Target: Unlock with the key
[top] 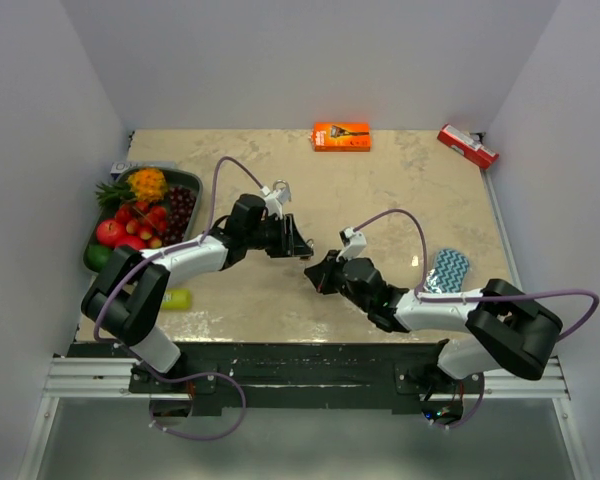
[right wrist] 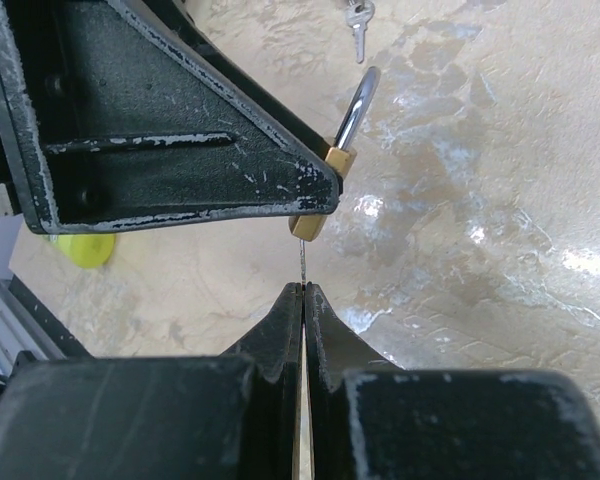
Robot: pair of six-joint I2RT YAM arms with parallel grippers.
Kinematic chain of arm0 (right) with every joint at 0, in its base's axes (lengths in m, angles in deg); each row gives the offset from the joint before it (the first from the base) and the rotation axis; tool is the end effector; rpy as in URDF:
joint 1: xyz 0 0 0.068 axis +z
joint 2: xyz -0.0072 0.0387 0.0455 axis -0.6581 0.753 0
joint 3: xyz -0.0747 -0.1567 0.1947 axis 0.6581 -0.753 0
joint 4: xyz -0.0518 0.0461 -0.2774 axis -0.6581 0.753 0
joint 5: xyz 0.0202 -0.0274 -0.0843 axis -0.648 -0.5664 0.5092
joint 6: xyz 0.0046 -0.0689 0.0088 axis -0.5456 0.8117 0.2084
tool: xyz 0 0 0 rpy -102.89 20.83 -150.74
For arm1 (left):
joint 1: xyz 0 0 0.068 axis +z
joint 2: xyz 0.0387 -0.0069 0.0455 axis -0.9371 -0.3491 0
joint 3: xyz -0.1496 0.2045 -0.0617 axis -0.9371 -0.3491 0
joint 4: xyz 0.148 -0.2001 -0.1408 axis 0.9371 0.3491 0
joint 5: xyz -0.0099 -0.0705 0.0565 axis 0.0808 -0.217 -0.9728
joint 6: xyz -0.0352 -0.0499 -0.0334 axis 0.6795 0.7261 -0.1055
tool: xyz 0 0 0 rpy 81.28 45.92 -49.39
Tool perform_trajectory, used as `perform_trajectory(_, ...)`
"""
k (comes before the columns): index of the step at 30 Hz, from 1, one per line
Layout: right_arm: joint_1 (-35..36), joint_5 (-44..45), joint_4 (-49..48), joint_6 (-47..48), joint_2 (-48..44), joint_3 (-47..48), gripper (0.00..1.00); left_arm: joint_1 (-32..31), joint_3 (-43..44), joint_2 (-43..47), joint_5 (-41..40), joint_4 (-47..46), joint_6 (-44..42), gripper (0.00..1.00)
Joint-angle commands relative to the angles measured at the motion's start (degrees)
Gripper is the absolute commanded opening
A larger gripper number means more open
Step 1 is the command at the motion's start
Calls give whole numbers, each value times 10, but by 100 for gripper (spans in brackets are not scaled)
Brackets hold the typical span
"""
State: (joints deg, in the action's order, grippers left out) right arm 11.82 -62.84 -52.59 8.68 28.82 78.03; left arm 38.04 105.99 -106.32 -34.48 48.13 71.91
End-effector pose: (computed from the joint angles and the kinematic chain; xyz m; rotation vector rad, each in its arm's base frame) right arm 0.1915 0.2324 0.1315 0.0082 2.0015 0.9170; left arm 0.3004 -0.2159 0.1516 0.1328 2.3769 -1.2027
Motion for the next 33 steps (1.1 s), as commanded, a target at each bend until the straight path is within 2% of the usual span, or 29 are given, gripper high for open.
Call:
perform_trajectory(1, 2, 42, 9, 1, -9, 25, 0, 2, -5, 27, 18, -41, 15, 0)
perform_trajectory(17, 2, 74, 9, -5, -2, 30, 0, 1, -14, 33, 20, -50, 21, 0)
perform_trajectory(33, -10, 93, -74, -26, 34, 44, 0, -9, -59, 62, -11, -93, 58, 0)
